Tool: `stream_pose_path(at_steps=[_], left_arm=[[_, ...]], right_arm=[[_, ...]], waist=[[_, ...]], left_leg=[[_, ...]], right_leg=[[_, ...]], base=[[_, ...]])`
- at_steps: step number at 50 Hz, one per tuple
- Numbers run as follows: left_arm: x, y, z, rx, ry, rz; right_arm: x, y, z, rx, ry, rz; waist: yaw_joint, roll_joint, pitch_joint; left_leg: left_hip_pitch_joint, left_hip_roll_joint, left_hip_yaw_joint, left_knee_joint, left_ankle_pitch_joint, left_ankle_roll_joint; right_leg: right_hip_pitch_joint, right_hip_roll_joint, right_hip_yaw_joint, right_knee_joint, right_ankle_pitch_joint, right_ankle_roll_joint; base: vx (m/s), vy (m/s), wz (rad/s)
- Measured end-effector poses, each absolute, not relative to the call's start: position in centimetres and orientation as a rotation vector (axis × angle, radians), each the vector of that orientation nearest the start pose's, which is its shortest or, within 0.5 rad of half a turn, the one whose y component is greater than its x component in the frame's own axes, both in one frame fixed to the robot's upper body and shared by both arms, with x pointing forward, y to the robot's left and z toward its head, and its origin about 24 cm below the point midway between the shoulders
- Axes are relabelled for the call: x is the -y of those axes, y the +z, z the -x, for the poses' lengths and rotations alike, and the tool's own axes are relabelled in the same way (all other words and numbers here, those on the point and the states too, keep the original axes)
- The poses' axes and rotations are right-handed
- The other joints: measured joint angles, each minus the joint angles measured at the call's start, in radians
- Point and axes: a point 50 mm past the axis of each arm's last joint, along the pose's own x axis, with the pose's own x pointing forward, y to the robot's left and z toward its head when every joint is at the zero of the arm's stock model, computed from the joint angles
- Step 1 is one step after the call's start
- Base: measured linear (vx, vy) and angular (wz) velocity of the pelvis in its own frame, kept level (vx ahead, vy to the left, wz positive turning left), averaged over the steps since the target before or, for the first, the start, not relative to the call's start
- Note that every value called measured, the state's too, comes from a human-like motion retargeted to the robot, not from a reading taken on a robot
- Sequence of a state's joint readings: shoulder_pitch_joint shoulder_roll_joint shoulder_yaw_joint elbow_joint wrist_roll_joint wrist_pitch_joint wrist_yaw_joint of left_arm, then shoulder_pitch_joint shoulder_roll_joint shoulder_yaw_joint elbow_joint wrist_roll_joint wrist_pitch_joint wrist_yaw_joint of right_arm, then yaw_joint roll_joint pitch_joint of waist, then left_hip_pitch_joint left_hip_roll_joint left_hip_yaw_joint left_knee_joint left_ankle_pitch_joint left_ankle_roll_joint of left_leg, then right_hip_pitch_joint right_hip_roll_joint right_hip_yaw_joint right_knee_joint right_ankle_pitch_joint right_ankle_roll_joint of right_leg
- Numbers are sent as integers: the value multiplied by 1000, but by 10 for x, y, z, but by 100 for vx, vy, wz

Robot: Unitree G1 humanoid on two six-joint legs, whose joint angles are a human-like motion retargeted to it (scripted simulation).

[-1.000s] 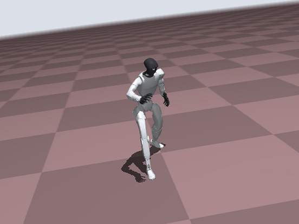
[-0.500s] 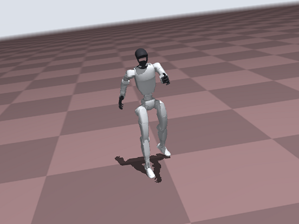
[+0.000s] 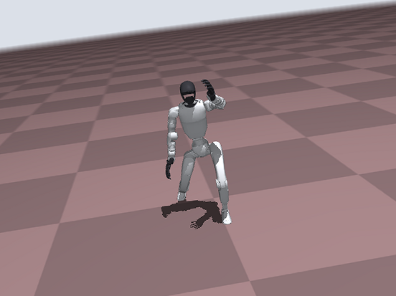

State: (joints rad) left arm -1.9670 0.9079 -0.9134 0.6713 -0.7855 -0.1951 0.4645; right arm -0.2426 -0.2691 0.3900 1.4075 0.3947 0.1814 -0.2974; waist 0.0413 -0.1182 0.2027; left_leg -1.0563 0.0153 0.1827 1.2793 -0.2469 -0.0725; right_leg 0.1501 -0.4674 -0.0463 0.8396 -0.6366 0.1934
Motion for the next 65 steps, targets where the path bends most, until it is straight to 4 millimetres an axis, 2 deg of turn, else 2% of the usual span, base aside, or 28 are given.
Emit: stream_pose_path(at_steps=[2,3,5,7,8,10,13,15,17,20,23,25,27,29,30,32,35,38,39,40,42,44,46,48,52,57,61,65], left_arm=[[-164,410,-358,852,106,-208],[-174,331,-384,646,100,-174],[-207,150,-380,187,163,-117],[-238,-5,-299,-245,292,-41],[-251,-59,-241,-435,385,24],[-265,-121,-129,-746,526,82],[-288,-141,18,-1149,609,-11],[-307,-126,94,-1389,597,-97],[-332,-97,151,-1586,557,-188],[-370,-43,205,-1801,553,-358],[-409,11,227,-1804,792,-468],[-416,40,247,-1747,1062,-395],[-416,46,253,-1659,1255,-281],[-397,20,252,-1590,1391,-112],[-381,-4,247,-1579,1421,-12],[-349,-58,215,-1605,1272,58],[-311,-122,123,-1532,829,37],[-280,-150,14,-1349,437,-168],[-273,-150,-15,-1268,367,-247],[-267,-147,-42,-1182,320,-322],[-263,-138,-77,-1039,288,-357],[-262,-128,-98,-935,296,-312],[-261,-120,-113,-864,319,-256],[-260,-111,-127,-792,337,-230],[-257,-102,-146,-712,323,-232],[-247,-104,-171,-725,343,-189],[-208,-95,-231,-701,388,-130],[-138,-49,-302,-542,398,-186]], right_arm=[[238,-126,-191,-1165,-419,279],[231,-110,-224,-1058,-428,233],[207,-64,-292,-797,-385,200],[172,7,-355,-471,-335,211],[153,53,-382,-301,-319,222],[129,167,-415,76,-327,207],[118,348,-399,644,-364,244],[124,449,-352,984,-429,306],[139,521,-297,1237,-501,427],[167,587,-221,1412,-676,694],[188,629,-155,1425,-875,835],[189,645,-121,1456,-928,807],[168,653,-70,1697,-984,662],[131,648,-44,1896,-882,614],[115,640,-31,-3553,1553,-1055],[95,614,-30,-3439,1426,-951],[84,574,-53,-3472,1146,-1022],[82,530,-124,-3675,831,-1323],[89,511,-161,-3770,885,-1386],[101,485,-201,1851,-509,692],[124,405,-285,1455,-496,719],[152,319,-336,1098,-491,869],[187,247,-353,803,-506,1058],[224,189,-345,575,-540,1126],[288,69,-293,57,-564,1019],[332,-64,-169,-684,-660,631],[329,-120,-79,-1125,-715,474],[290,-147,-28,-1307,-428,541]], waist=[[64,3,-65],[93,11,-107],[130,56,-192],[160,129,-252],[154,153,-256],[129,140,-262],[168,83,-289],[200,35,-286],[208,-9,-253],[204,-31,-189],[177,-29,-141],[122,0,-141],[98,62,-96],[60,158,-50],[34,229,-28],[-26,299,16],[-85,340,105],[-92,376,162],[-90,377,163],[-88,374,157],[-86,355,125],[-98,353,87],[-127,365,63],[-162,381,61],[-195,396,73],[-185,419,105],[-207,434,198],[-340,438,278]], left_leg=[[102,-18,5,-170,53,-6],[173,-22,4,-290,98,-12],[362,-18,-34,-606,248,-44],[597,51,-79,-967,455,-138],[739,64,-81,-1188,581,-176],[871,30,2,-1362,627,-189],[933,63,35,-1309,523,-189],[938,59,-34,-1188,485,-189],[935,15,-116,-1006,467,-189],[972,-32,-182,-759,481,-189],[1043,-36,-235,-621,495,-189],[1116,-22,-295,-657,515,-189],[1233,35,-364,-756,436,-189],[1254,204,-402,-730,199,-170],[1232,308,-386,-667,43,-142],[1207,418,-274,-621,-190,-70],[1189,513,-152,-602,-413,-51],[1144,530,-176,-514,-480,-73],[1149,528,-163,-519,-475,-68],[1163,524,-140,-540,-463,-59],[1221,503,-85,-654,-399,-42],[1228,488,-61,-741,-304,-48],[1189,478,-70,-791,-203,-69],[1156,462,-88,-847,-115,-96],[1163,432,-107,-950,-50,-123],[1111,466,-95,-758,-270,-98],[1077,505,-99,-543,-497,-62],[1178,529,-67,-601,-439,-47]], right_leg=[[31,28,11,-140,186,-2],[38,50,27,-214,328,-8],[43,123,60,-366,676,-20],[49,245,102,-491,914,9],[62,284,118,-540,952,25],[19,277,69,-566,920,67],[-161,294,-46,-590,886,32],[-285,303,-63,-630,892,21],[-376,273,-57,-666,869,49],[-475,200,-98,-712,887,68],[-569,137,-182,-717,994,68],[-645,99,-225,-581,895,68],[-791,-8,-249,-132,612,52],[-926,4,-300,171,504,-24],[-978,29,-346,269,498,-46],[-1048,-10,-373,376,486,-34],[-1135,-71,-371,475,475,-31],[-1171,-58,-368,481,503,-41],[-1168,-40,-370,455,518,-41],[-1160,-17,-374,421,536,-38],[-1122,32,-385,320,579,-27],[-1077,74,-410,193,631,-21],[-1030,101,-439,53,688,-17],[-984,110,-461,-75,744,-6],[-957,131,-405,-184,796,35],[-1091,222,-173,-17,702,68],[-1204,193,-140,206,622,57],[-1157,179,-168,271,586,34]], base=[[30,-6,7],[36,-6,-28],[40,-7,-61],[42,-4,-78],[36,10,0],[26,18,86],[14,-21,69],[6,-30,105],[4,-13,196],[4,-2,226],[1,0,207],[6,22,190],[-1,2,175],[-36,-44,99],[-45,-19,71],[-41,11,84],[-39,18,58],[-27,10,-26],[-13,6,-73],[-6,4,-82],[0,1,-73],[-1,0,-31],[-3,2,19],[-8,7,62],[-9,11,33],[-11,9,-28],[-5,9,-18],[31,-7,12]])
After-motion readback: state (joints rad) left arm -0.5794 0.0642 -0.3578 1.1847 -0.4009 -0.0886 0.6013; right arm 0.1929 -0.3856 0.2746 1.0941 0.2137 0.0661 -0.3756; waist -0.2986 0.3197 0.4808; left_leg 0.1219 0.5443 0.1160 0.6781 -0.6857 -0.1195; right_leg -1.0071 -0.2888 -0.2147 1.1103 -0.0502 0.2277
